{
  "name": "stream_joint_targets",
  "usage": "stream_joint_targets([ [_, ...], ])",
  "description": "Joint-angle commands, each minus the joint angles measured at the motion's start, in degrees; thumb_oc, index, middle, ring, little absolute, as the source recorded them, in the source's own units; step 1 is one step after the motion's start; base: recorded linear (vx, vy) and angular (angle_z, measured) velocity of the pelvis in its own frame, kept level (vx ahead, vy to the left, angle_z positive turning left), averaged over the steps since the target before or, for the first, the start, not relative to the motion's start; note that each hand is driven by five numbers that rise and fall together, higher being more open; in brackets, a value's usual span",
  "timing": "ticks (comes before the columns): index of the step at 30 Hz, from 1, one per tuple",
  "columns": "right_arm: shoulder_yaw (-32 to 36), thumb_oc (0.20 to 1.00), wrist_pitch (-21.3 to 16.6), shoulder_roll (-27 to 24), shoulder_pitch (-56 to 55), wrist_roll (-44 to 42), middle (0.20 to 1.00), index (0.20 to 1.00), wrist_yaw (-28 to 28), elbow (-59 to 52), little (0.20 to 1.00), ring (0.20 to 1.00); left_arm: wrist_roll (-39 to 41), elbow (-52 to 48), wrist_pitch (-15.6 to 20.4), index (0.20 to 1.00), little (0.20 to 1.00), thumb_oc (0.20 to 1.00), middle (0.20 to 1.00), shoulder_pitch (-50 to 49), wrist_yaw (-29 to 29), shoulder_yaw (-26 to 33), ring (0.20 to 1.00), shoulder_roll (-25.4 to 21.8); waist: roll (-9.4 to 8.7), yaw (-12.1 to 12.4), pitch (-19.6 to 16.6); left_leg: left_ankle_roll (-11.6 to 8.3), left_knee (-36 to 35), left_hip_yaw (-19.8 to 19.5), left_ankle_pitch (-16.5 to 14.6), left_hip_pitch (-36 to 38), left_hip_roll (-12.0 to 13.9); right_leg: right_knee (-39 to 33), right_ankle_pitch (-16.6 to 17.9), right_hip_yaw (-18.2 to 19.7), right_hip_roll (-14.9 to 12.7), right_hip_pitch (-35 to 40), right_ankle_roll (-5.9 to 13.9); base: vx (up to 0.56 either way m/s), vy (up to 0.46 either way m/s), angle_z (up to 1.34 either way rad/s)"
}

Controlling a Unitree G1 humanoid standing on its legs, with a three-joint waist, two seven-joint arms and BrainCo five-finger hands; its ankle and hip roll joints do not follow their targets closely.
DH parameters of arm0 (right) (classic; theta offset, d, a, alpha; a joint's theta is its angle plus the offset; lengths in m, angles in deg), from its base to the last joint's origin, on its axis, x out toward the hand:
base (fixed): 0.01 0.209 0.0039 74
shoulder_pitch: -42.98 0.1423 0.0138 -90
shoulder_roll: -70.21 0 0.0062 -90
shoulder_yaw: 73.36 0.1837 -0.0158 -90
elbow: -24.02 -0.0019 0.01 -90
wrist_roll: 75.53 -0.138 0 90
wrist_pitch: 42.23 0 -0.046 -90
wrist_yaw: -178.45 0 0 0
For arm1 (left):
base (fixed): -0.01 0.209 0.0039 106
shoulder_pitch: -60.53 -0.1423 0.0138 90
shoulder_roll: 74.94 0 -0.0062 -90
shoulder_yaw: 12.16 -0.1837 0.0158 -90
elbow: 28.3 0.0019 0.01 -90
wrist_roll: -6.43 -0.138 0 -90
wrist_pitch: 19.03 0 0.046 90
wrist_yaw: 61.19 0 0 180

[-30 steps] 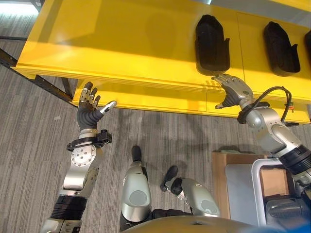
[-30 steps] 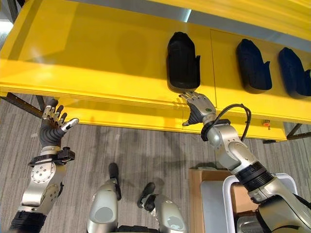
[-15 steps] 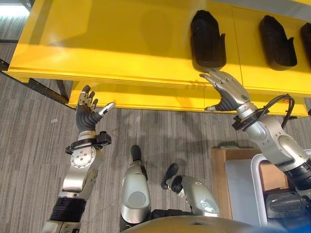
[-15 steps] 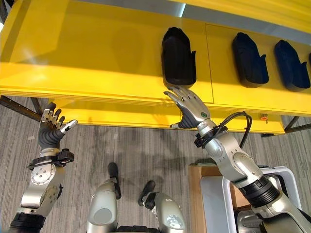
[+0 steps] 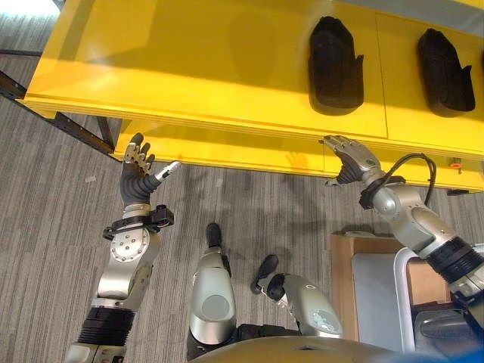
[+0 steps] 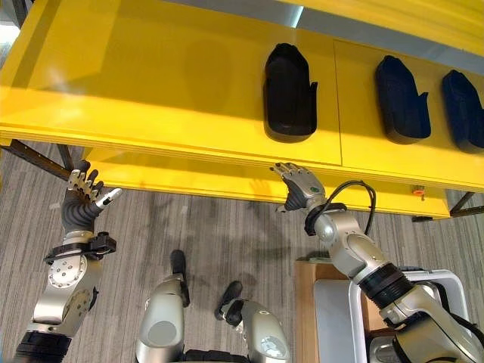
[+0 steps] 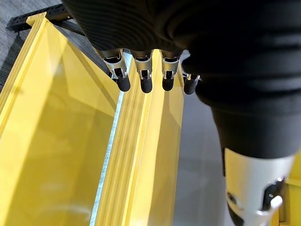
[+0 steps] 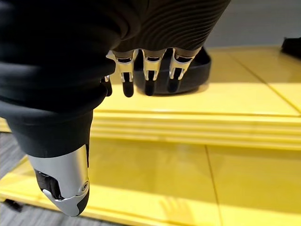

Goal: Move parts from the plastic box to the shelf.

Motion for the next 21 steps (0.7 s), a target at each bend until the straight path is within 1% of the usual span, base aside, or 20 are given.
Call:
stream_joint_targets([
  [1,-1.31,1.0,1.6,0.95,3.62,0.56,1.0,1.0,-4.62,2.3,1.0,1.0,-3.12,-1.41,1.61,1.0,1.0,1.0,1.0,-0.78,0.89,-1.46,1.0,-2.31,0.69,0.73,-2.27,-4.25,0.44,0.98,-4.28,1.56,2.78,4.51,-1.31,0.9,-2.37,-1.43,5.35,0.0,0.0,0.0],
  [3,-1.49,1.0,1.57,1.98,4.82,-1.64,1.0,1.0,-5.94,4.65,1.0,1.0,-3.3,-1.4,1.63,1.0,1.0,1.0,1.0,-0.49,0.82,-1.9,1.0,-2.26,0.99,1.06,-1.99,-4.27,0.62,0.74,-4.22,1.28,2.65,5.02,-1.42,0.62,-2.5,-1.69,5.26,0.0,-0.002,0.04],
  [6,-1.51,1.0,1.62,3.83,6.89,-1.93,1.0,1.0,-8.05,8.22,1.0,1.0,-3.28,-1.31,1.74,1.0,1.0,1.0,1.0,0.07,1.09,-2.36,1.0,-1.99,1.64,1.5,-1.66,-4.33,0.83,0.45,-4.08,0.92,2.42,5.99,-1.76,0.23,-2.8,-2.14,5.08,0.01,0.009,0.08],
  [8,-1.37,1.0,1.85,4.33,7.28,-1.92,1.0,1.0,-8.38,9.24,1.0,1.0,-3.28,-1.32,1.68,1.0,1.0,1.0,1.0,0.17,1.24,-2.47,1.0,-1.94,1.94,1.62,-1.52,-4.3,1.01,0.34,-4.1,0.76,2.33,6.52,-1.91,0.06,-3.01,-2.35,5.03,0.01,0.014,0.06],
  [10,-1.31,1.0,3.02,4.97,8.63,-2.07,1.0,1.0,-9.58,11.88,1.0,1.0,-3.46,-0.94,2.11,1.0,1.0,1.0,1.0,0.47,1.74,-2.87,1.0,-1.73,2.65,1.93,-1.31,-4.32,0.95,0.1,-4.05,0.66,1.92,7.03,-2.13,-0.15,-3.33,-2.6,4.97,0.02,0.031,0.1],
  [13,-1.34,1.0,3.21,5.24,9.34,-1.97,1.0,1.0,-10.42,13.37,1.0,1.0,-3.59,-0.87,2.44,1.0,1.0,1.0,1.0,0.72,1.9,-3.31,1.0,-1.72,3.07,2.04,-1.19,-4.3,0.89,0.06,-4.03,0.7,1.84,7.39,-2.18,-0.28,-3.63,-2.82,4.99,0.01,0.021,0.06],
  [21,0.35,1.0,0.64,4.46,9.28,-0.98,1.0,1.0,-14.47,12.84,1.0,1.0,-2.44,-1.53,2.71,1.0,1.0,1.0,1.0,0.74,2.3,-3.8,1.0,-1.6,3.85,1.51,-1.15,-4.16,0.98,0.09,-4.05,0.8,1.5,8.29,-2.25,-0.03,-4.13,-3.49,5.1,0.0,0.0,0.0],
])
